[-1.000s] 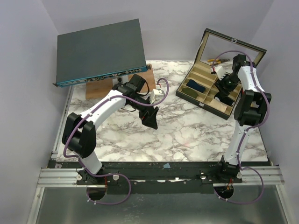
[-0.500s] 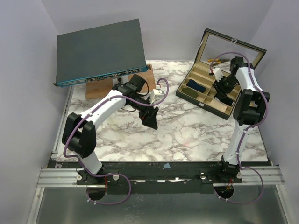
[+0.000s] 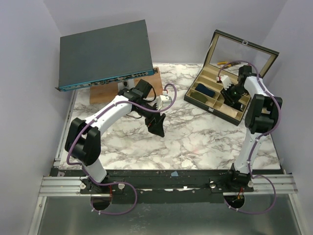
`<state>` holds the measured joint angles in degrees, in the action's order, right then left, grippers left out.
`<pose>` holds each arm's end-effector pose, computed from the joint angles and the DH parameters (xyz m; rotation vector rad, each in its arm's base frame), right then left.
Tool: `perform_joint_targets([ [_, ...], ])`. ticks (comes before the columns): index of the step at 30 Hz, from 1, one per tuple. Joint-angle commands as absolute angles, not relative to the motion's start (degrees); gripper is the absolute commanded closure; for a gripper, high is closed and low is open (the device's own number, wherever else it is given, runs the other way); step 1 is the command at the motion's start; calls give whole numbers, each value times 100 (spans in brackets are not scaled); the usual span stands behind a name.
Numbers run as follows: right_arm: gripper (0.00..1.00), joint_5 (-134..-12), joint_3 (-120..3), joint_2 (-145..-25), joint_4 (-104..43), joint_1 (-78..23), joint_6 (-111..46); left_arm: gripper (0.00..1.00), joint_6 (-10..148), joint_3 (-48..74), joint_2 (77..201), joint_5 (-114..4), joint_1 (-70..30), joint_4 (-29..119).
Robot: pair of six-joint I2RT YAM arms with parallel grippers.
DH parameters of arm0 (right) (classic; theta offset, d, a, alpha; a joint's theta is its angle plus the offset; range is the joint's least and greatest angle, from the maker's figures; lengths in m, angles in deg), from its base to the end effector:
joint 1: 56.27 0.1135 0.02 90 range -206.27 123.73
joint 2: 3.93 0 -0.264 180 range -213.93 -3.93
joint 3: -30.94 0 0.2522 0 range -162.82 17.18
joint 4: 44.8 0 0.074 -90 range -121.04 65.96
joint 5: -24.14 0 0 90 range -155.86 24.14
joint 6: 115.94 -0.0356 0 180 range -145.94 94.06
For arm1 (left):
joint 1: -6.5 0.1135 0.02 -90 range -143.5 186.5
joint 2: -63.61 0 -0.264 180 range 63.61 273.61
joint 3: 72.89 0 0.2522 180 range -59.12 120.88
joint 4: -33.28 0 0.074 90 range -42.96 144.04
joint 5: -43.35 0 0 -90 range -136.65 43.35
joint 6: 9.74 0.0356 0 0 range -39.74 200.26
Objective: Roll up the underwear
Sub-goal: Place the underwear in the storage box.
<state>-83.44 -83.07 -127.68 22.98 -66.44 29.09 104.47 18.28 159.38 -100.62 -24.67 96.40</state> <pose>0.4336 -0.0669 0.1850 -1.1072 2.5588 0.1989 0.2708 -0.1975 0.2681 1.3943 2.1133 -1.3105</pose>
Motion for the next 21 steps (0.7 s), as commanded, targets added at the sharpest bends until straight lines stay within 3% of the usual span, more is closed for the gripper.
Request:
perform_joint_targets([
  [1,65,-8200,-7308,-12590,1672,-6596,2785,11,10522,1763,15726,-10203,-2428,9590],
  [7,66,-7961,-6978,-12554,1409,-6599,2838,11,10511,1739,15668,-10184,-2425,9608],
  [13,48,-8179,-7443,-12273,1662,-6604,2678,11,10514,1656,15620,-10174,-2404,9582],
  [21,47,-8300,-8447,-12266,2402,-6637,2554,11,10527,1580,15545,-10193,-2396,9538],
])
